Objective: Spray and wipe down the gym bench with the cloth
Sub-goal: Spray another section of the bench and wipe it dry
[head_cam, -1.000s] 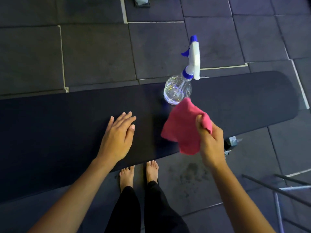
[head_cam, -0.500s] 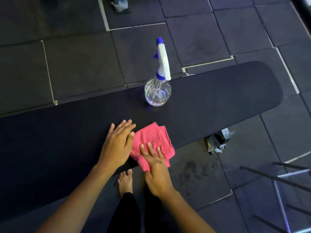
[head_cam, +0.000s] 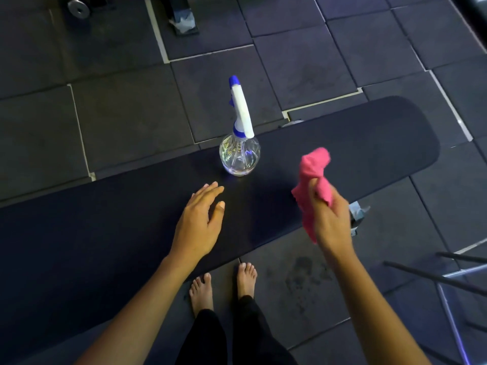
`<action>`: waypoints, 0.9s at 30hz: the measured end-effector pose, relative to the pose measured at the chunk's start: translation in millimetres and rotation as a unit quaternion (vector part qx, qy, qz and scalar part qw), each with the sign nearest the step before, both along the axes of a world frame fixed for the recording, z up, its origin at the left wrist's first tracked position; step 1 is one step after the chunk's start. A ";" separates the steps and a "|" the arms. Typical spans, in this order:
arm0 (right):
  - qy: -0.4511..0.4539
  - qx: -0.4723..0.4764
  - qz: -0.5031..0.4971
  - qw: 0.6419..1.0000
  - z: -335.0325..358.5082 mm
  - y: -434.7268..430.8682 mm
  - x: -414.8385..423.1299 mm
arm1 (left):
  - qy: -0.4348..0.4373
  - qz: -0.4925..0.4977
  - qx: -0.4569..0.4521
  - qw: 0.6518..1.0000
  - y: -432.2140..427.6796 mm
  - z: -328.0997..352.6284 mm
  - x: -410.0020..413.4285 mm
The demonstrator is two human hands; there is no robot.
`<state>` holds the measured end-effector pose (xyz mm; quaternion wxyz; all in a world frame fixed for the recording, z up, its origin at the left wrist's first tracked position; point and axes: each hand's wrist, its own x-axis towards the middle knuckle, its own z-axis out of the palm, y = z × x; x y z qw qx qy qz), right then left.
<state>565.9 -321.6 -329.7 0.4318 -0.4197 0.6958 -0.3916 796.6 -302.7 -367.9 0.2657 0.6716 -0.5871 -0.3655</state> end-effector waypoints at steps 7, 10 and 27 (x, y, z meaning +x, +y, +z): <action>0.357 0.073 0.434 0.824 -51.6 12.0 25.5 | 0.058 0.112 -0.066 0.990 -44.7 13.3 -21.6; 0.257 0.075 0.405 0.874 -53.3 21.6 22.9 | 0.068 0.114 -0.082 0.988 -67.5 17.2 -26.2; 0.167 0.200 -0.045 0.964 -60.6 -22.8 4.8 | 0.047 0.105 -0.089 0.989 -105.2 3.4 -42.4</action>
